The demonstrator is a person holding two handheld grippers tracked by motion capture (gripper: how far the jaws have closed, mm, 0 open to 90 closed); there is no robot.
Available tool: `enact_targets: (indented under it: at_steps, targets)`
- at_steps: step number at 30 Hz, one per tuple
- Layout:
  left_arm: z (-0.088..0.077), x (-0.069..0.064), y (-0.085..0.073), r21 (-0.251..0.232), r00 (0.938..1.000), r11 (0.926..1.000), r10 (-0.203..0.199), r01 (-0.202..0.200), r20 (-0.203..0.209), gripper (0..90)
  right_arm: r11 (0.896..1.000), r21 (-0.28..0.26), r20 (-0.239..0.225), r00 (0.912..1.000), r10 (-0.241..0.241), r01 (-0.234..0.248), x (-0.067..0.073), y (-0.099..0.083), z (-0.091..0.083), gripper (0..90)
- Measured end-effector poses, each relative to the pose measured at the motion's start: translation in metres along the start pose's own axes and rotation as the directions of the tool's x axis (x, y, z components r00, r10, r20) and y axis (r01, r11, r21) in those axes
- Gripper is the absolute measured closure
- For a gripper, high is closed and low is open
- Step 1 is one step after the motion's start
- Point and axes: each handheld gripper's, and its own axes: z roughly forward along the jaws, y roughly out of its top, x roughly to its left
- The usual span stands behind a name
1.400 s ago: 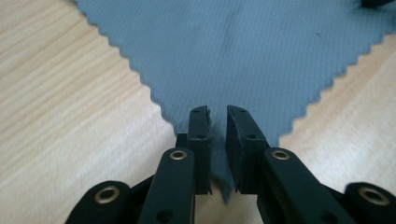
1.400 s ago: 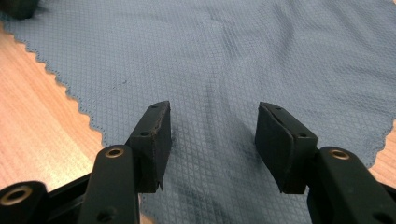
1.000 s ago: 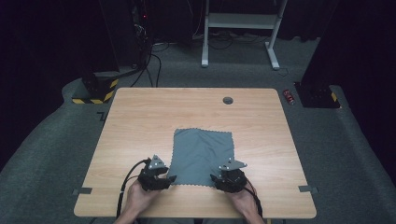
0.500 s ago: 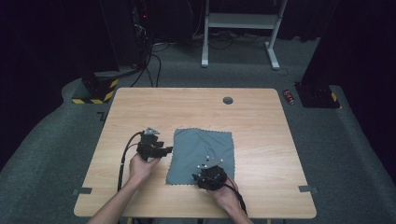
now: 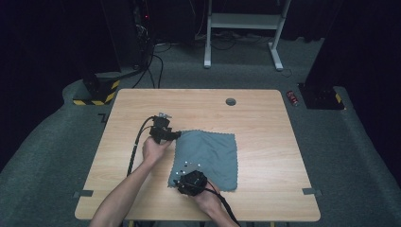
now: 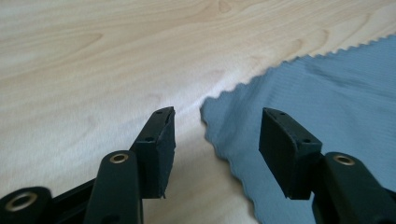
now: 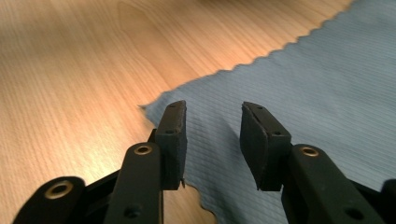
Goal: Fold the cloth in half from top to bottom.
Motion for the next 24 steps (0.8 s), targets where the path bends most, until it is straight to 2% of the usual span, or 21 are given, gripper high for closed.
enact_targets:
  at_steps: [4, 6, 9, 15, 19, 24]
  targets:
    - [0.011, -0.002, 0.004, 0.006, 0.9997, 0.9999, 0.013, -0.012, -0.022, 45.0, 1.0, 0.009, 0.002, 0.9998, -0.02, 0.02, 0.005, 0.002, 0.004, 54.8]
    - [0.016, -0.002, 0.005, 0.03, 0.9992, 0.9994, 0.017, -0.015, -0.036, 45.0, 1.0, 0.008, 0.007, 0.9999, -0.015, 0.015, 0.005, 0.002, 0.004, 54.3]
    - [0.019, -0.002, 0.007, 0.031, 0.9987, 0.9993, 0.021, -0.02, -0.046, 46.0, 1.0, 0.007, 0.015, 0.9997, -0.022, 0.022, 0.007, 0.001, 0.003, 55.2]
    - [0.023, -0.007, 0.009, 0.036, 0.9933, 0.9973, 0.068, -0.065, -0.093, 52.3, 0.999, 0.009, 0.009, 0.9992, -0.04, 0.04, 0.011, 0.002, 0.003, 66.4]
    - [0.023, -0.008, 0.009, 0.033, 0.9927, 0.9963, 0.083, -0.08, -0.087, 57.3, 0.999, 0.009, 0.008, 0.9985, -0.054, 0.054, 0.014, 0.002, 0.003, 72.0]
    - [0.023, -0.006, 0.01, 0.024, 0.9936, 0.9967, 0.08, -0.078, -0.08, 68.7, 0.997, 0.021, 0.008, 0.9971, -0.075, 0.075, 0.017, 0.005, 0.004, 80.9]
